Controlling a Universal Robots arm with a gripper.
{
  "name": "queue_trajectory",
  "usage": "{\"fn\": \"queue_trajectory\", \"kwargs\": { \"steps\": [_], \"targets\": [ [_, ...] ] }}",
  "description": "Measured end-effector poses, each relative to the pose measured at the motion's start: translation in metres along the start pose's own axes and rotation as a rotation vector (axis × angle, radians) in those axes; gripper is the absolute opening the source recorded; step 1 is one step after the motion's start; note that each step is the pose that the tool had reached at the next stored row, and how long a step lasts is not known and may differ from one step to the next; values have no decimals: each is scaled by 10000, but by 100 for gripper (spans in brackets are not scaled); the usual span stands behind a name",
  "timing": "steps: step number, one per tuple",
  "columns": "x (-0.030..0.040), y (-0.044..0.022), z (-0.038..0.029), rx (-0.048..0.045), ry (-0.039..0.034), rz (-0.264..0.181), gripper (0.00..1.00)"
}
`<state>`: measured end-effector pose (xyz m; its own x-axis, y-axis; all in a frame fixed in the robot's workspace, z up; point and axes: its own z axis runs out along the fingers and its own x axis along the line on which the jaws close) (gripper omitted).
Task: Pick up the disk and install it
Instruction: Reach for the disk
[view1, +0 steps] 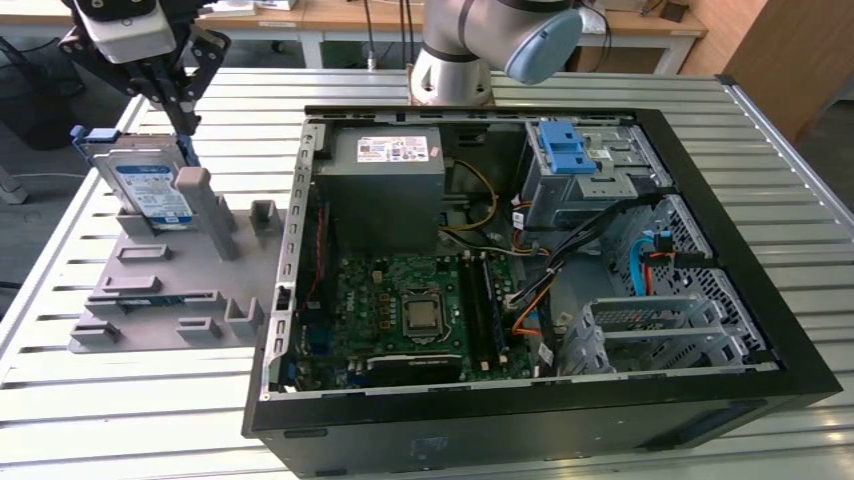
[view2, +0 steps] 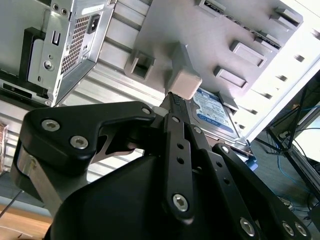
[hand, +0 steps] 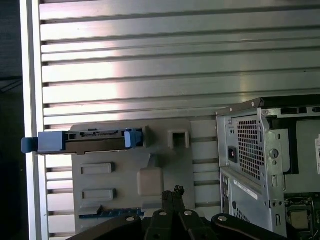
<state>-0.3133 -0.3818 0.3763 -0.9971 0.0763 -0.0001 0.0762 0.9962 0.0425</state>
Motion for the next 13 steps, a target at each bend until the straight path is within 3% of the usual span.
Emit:
{"fn": "queue_trajectory", "kwargs": {
  "steps": [13],
  "targets": [
    [34,-3,3,1,1,0,11]
  ]
}}
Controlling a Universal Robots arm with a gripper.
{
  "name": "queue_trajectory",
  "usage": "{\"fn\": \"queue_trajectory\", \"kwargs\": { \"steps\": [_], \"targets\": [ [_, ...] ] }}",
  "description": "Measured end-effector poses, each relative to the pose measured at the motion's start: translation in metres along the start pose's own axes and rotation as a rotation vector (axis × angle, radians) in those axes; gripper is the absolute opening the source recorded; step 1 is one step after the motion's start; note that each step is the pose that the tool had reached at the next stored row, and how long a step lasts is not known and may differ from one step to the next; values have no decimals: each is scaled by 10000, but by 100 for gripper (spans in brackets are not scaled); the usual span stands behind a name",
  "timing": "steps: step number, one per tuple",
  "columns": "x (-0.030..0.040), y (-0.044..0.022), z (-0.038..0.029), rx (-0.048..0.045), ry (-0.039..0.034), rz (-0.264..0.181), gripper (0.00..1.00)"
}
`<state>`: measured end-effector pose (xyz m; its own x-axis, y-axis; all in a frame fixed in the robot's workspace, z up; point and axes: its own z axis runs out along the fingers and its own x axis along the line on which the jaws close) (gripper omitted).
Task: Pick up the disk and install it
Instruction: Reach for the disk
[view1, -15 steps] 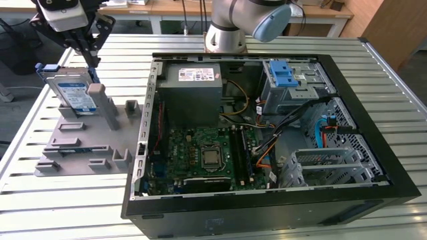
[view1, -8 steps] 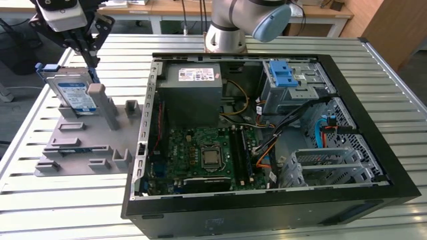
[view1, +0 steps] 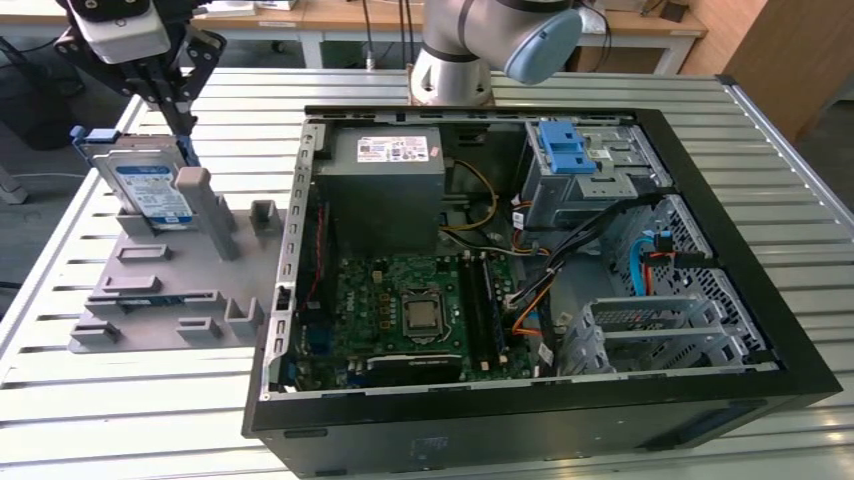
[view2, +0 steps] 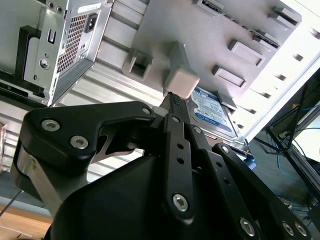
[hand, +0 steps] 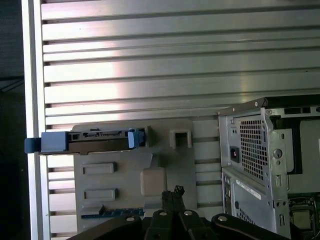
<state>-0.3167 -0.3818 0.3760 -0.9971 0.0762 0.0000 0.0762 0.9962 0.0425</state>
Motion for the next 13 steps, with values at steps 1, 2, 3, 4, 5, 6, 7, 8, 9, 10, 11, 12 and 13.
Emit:
{"fn": "queue_trajectory", "kwargs": {
  "steps": [1,2,3,4,5,6,7,8,9,10,11,12,13],
  "targets": [
    [0,0,0,-1,0,0,11],
    [1,0,3,0,2,0,11],
    [2,-1,6,0,4,0,11],
    [2,-1,7,0,3,-1,11],
    [4,0,7,-1,3,1,11],
    [8,1,8,-1,2,2,11],
    [12,0,8,-1,2,1,11],
    [14,1,7,-1,3,0,11],
    [15,1,7,0,3,-1,11],
    [16,1,7,0,4,-1,11],
    [19,1,7,0,4,0,11],
    [21,0,8,-1,4,0,11],
    [23,0,8,0,4,0,11]
  ]
}}
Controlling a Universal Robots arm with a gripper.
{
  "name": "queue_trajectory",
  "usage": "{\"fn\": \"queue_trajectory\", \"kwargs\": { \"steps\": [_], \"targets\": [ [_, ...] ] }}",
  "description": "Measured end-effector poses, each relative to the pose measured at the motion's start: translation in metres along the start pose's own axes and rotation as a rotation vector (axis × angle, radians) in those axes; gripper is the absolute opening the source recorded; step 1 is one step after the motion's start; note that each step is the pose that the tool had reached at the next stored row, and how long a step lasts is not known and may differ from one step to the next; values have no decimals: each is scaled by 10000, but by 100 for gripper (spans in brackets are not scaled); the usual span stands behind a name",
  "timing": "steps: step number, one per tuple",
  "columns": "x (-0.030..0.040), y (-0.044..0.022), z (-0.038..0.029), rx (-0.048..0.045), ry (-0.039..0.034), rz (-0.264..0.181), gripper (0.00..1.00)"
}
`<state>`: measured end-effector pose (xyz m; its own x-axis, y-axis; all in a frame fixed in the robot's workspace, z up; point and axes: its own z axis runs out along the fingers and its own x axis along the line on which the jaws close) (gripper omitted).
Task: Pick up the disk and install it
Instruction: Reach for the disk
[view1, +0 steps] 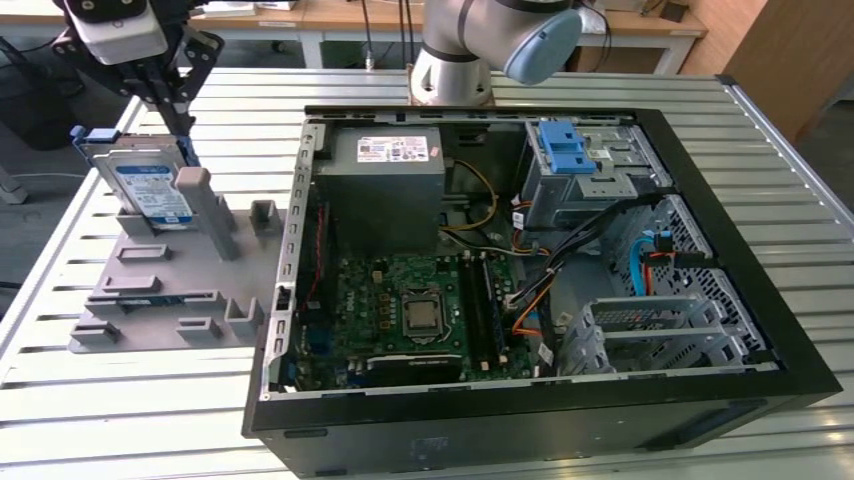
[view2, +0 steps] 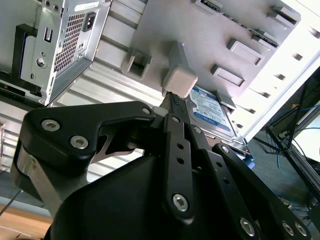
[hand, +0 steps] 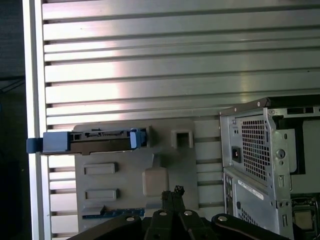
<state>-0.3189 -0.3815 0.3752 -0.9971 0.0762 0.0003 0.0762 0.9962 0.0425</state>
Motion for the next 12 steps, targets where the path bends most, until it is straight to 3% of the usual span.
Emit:
{"fn": "queue_trajectory", "kwargs": {
  "steps": [6,9,12],
  "targets": [
    [28,5,2,-1,-1,0,11],
    [67,70,6,0,0,-1,11],
    [153,156,16,-1,-2,0,11]
  ]
}}
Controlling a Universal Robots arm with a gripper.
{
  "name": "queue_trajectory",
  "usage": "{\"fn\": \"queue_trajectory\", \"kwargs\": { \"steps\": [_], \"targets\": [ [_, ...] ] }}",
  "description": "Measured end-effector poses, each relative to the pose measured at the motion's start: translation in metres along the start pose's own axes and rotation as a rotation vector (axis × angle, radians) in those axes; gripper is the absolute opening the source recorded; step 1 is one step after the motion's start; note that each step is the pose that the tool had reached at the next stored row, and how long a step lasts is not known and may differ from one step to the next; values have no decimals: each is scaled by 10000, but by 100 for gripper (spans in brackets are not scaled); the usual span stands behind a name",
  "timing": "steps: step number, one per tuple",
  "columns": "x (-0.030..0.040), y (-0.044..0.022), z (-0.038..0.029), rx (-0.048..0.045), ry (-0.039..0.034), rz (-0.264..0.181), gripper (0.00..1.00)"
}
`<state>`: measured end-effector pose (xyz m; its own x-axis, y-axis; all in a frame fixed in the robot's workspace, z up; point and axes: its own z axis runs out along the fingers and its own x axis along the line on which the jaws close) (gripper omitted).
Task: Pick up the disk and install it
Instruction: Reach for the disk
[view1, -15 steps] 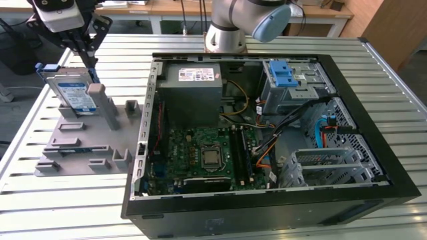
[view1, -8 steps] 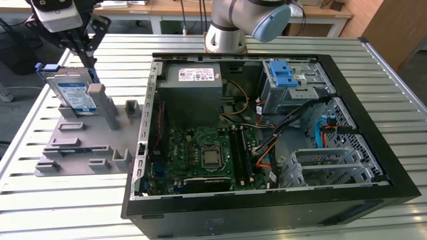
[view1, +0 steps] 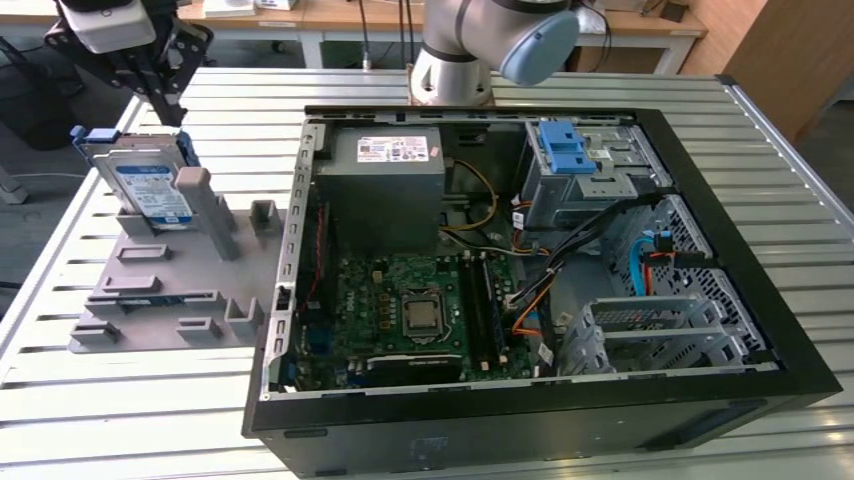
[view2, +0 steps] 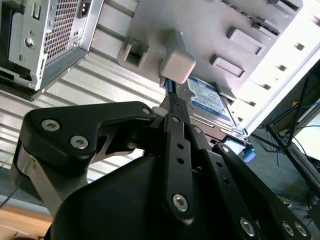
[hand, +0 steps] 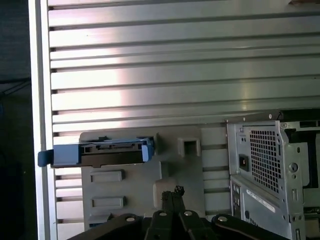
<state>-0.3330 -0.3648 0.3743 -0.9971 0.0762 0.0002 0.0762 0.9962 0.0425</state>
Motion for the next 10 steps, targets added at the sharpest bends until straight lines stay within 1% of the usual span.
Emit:
{"fn": "queue_trajectory", "kwargs": {
  "steps": [2,4,8,10],
  "targets": [
    [76,48,7,2,3,1,11],
    [164,76,15,1,2,-1,11],
    [342,87,30,2,5,1,11],
    [401,94,35,1,9,0,11]
  ]
}}
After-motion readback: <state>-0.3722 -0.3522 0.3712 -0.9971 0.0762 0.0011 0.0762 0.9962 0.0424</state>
